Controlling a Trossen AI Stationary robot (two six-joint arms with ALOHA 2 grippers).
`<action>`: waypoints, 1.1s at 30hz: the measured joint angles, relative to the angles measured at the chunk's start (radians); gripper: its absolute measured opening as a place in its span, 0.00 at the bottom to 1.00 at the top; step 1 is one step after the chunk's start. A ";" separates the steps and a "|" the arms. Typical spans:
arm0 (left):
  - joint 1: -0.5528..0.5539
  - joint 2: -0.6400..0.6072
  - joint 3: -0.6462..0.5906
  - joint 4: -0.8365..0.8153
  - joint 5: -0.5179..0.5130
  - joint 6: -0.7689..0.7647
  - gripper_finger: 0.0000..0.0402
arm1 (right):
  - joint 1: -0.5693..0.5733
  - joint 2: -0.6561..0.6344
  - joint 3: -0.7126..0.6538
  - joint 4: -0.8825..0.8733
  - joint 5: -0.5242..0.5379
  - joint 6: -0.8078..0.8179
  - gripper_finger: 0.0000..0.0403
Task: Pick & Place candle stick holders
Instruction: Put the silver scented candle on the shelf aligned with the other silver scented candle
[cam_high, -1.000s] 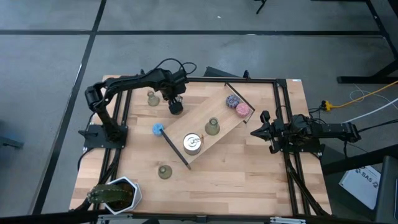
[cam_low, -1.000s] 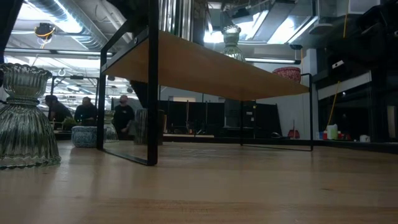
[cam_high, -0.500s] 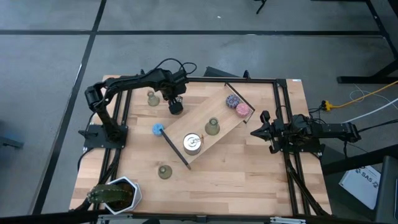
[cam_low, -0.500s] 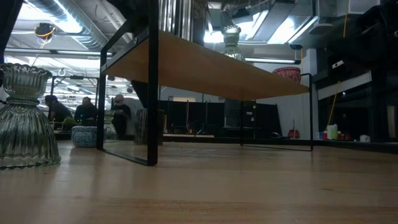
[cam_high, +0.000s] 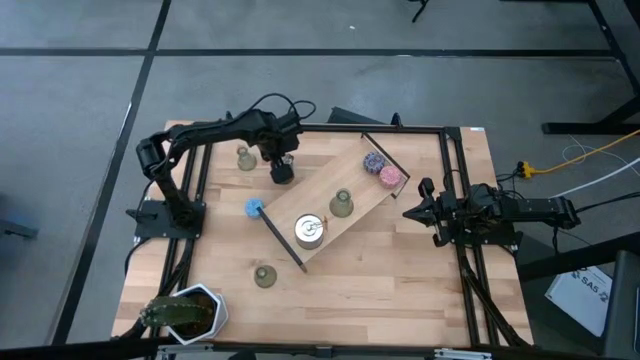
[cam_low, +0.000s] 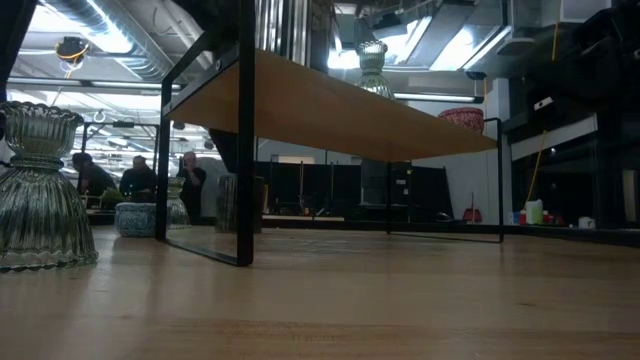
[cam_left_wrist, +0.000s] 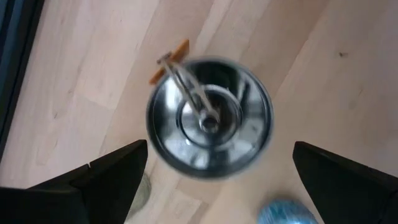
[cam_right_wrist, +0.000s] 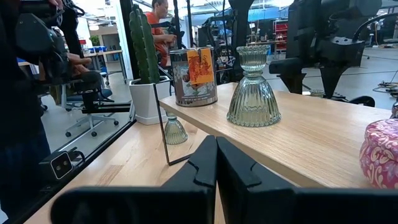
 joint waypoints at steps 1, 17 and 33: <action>0.003 0.000 0.009 -0.016 0.003 0.004 1.00 | 0.000 0.000 0.000 0.000 0.000 0.000 0.02; 0.023 0.025 0.039 -0.020 -0.004 0.078 1.00 | 0.000 0.000 0.000 0.000 0.000 0.000 0.02; 0.022 0.070 0.041 0.002 0.000 0.095 1.00 | 0.000 0.000 0.000 0.000 0.000 0.000 0.02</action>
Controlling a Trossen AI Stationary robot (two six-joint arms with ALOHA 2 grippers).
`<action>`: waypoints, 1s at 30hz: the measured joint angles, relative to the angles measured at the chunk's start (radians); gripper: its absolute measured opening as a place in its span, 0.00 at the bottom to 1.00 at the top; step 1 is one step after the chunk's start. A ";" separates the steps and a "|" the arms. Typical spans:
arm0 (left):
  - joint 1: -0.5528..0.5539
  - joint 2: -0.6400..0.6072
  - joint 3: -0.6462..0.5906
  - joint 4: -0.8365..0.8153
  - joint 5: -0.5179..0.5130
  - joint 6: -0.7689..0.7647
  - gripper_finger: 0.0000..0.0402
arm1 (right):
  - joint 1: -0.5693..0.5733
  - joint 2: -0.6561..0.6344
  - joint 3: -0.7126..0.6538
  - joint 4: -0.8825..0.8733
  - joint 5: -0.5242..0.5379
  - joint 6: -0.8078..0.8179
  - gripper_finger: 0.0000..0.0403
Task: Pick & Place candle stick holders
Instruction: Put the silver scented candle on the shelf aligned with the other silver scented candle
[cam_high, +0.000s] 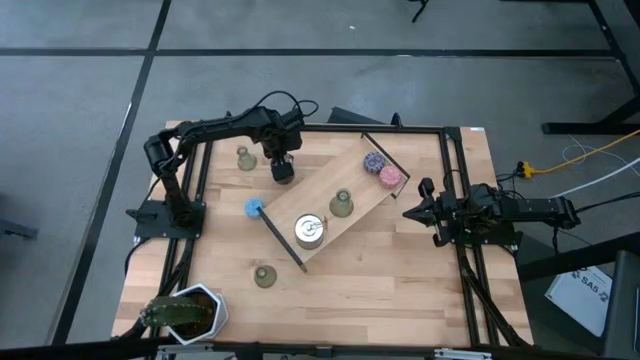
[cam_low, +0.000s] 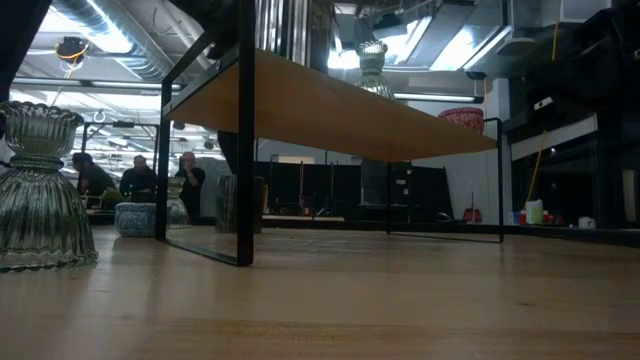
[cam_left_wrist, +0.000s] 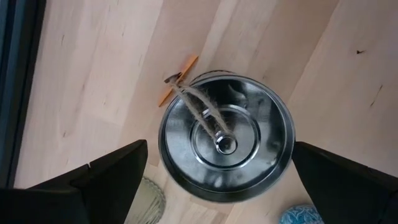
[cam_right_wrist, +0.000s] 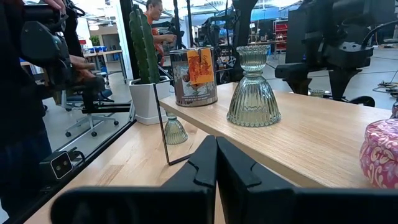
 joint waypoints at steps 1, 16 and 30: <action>0.002 0.000 0.000 0.001 0.008 0.006 1.00 | 0.000 0.000 0.000 0.000 0.000 0.000 0.02; 0.006 0.031 -0.002 -0.001 0.020 -0.012 1.00 | 0.000 0.000 0.000 0.000 0.000 0.000 0.02; -0.010 0.092 -0.003 0.004 -0.010 -0.027 1.00 | 0.000 0.000 0.000 0.000 0.000 0.000 0.02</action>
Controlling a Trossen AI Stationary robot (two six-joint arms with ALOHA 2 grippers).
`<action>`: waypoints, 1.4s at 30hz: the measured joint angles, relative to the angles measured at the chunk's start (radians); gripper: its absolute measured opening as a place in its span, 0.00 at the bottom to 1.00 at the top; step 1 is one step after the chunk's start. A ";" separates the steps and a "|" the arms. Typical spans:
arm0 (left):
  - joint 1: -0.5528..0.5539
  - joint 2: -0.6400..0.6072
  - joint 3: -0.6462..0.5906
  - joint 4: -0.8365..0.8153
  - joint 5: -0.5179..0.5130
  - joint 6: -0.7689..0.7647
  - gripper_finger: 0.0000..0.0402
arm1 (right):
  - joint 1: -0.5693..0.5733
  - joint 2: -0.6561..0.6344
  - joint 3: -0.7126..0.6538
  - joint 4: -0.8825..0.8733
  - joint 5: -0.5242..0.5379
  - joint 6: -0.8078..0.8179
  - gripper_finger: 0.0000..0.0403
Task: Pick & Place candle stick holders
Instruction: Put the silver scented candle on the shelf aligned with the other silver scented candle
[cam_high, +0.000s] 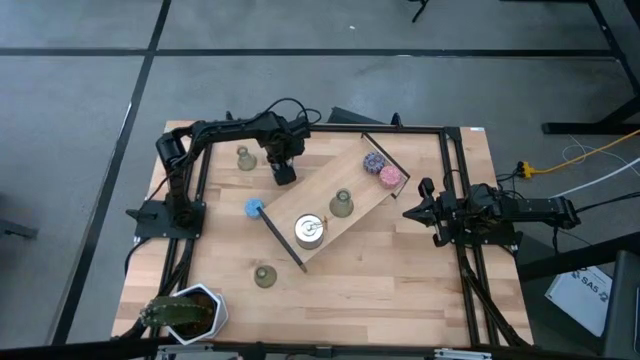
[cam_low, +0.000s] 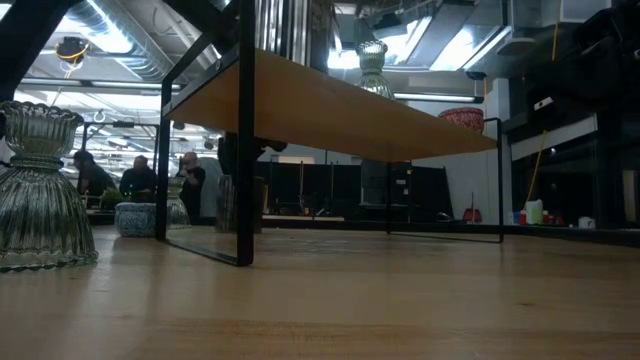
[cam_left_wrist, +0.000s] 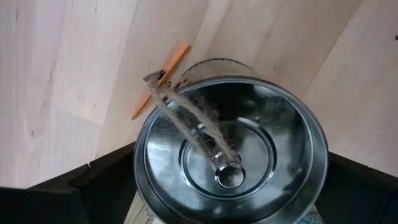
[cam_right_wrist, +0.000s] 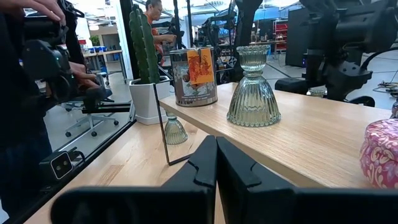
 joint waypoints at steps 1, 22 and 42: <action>0.000 0.000 0.000 -0.001 0.000 0.003 1.00 | 0.000 0.000 0.000 0.000 0.000 0.000 0.02; -0.003 0.000 0.000 -0.004 0.001 0.033 0.91 | 0.000 0.000 0.000 0.000 0.000 0.000 0.02; 0.003 -0.139 0.000 -0.128 -0.004 0.056 0.90 | 0.000 0.000 0.000 0.000 0.000 0.000 0.02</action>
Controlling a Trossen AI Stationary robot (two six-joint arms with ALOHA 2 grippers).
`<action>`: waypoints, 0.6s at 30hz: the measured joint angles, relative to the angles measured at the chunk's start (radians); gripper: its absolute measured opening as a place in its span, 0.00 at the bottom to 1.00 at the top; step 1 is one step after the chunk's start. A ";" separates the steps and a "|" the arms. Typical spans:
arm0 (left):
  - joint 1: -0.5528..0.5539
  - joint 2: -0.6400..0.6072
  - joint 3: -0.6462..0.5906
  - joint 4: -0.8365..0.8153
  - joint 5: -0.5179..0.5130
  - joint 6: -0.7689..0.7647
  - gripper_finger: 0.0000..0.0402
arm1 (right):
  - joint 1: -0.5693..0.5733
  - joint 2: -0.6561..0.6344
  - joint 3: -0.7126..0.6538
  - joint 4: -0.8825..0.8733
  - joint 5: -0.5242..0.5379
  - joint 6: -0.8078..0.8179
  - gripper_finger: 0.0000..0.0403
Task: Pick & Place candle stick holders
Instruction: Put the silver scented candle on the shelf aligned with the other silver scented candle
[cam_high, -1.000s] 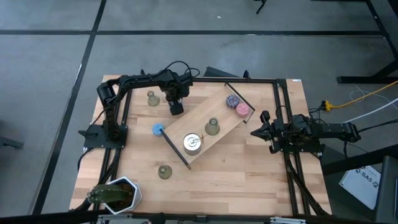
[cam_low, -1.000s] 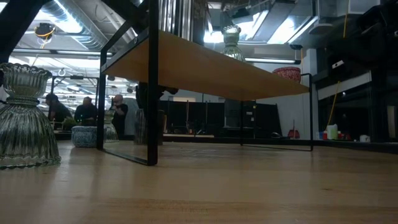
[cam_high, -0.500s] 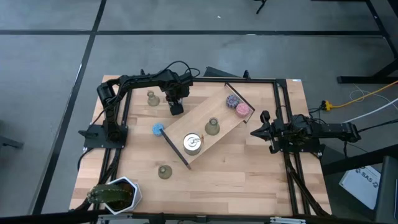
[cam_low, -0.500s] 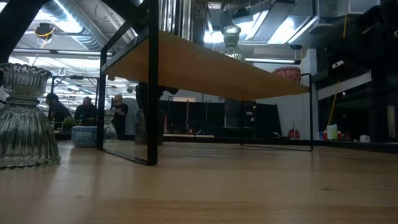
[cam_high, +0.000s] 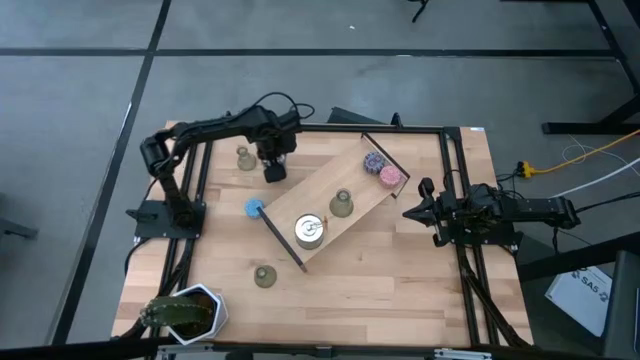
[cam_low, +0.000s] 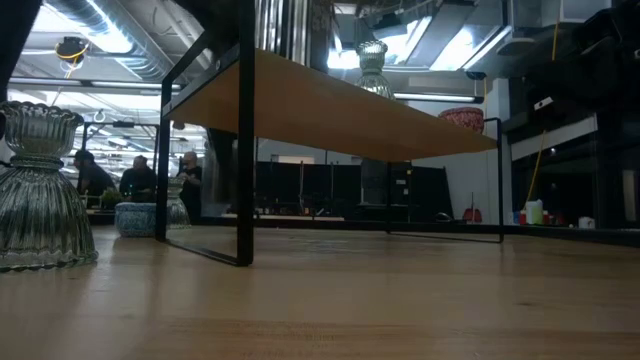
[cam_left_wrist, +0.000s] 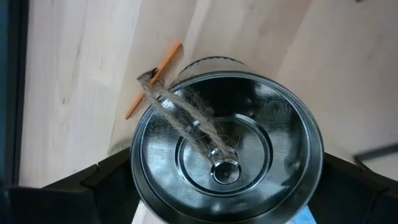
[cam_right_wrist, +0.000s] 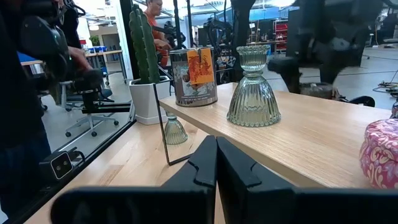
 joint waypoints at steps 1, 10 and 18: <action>0.000 -0.014 0.000 -0.013 0.002 -0.008 0.90 | 0.000 0.000 0.000 0.000 0.000 0.000 0.02; 0.000 -0.104 0.000 -0.076 0.005 -0.047 0.89 | 0.000 0.000 0.000 0.000 0.000 0.000 0.02; -0.001 -0.148 0.017 -0.166 0.063 -0.072 0.89 | 0.000 0.000 0.000 0.000 0.000 0.000 0.02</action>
